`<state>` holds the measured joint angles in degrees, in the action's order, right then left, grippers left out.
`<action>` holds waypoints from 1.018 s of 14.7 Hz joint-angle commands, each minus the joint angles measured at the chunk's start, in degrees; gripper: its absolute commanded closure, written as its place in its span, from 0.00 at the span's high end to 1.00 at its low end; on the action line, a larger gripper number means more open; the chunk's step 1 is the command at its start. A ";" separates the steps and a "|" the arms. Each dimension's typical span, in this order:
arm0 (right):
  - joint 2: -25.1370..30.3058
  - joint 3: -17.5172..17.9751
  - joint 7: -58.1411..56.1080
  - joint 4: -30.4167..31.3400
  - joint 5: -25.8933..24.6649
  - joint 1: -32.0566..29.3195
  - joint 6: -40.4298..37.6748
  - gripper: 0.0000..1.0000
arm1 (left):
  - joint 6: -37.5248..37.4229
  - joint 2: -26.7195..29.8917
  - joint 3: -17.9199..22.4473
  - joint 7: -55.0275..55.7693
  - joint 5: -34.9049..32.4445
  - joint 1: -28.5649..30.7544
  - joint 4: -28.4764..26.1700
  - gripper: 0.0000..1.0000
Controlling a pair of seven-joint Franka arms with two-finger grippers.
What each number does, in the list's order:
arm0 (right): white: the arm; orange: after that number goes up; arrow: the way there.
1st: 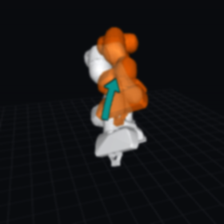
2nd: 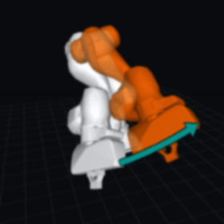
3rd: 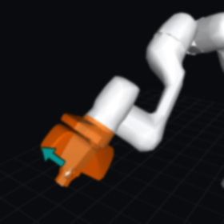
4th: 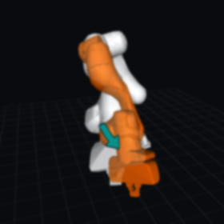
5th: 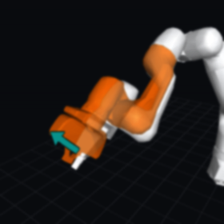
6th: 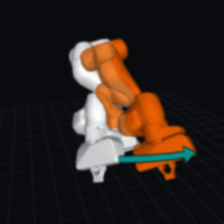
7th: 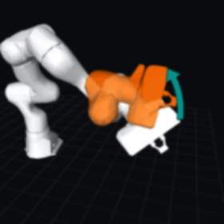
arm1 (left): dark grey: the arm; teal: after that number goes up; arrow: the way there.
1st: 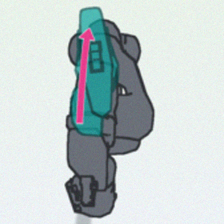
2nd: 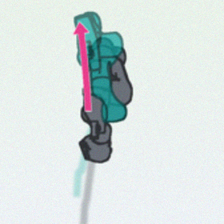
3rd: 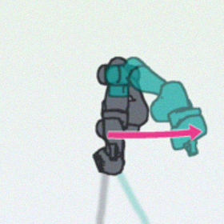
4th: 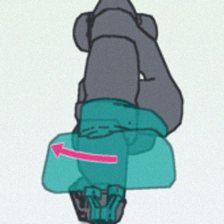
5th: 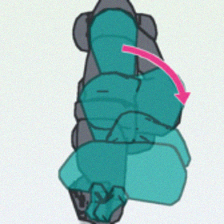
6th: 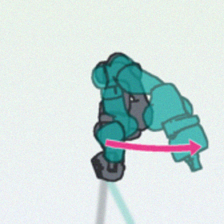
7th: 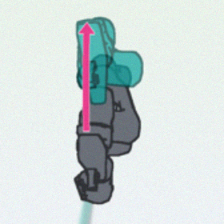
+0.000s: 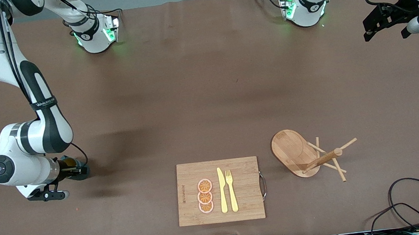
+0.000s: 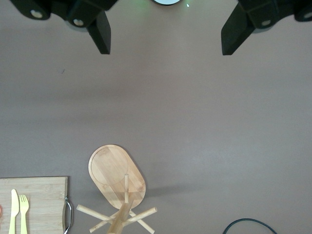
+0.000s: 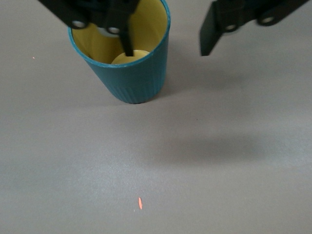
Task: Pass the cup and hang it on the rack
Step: 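Reach the right gripper down to the teal mug, then grasp the teal mug rim with the right gripper and lift it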
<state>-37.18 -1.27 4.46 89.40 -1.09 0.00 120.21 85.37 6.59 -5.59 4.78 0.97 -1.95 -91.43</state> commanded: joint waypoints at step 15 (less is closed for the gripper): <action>-0.34 1.54 16.77 -14.77 9.35 22.82 -9.03 0.01 | 0.06 -0.44 -0.12 -0.21 0.61 -0.07 0.73 1.00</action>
<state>-37.24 0.77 14.55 76.65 7.24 16.83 111.26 85.42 6.46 -5.66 4.78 0.97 -2.03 -91.44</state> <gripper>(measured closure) 0.960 0.000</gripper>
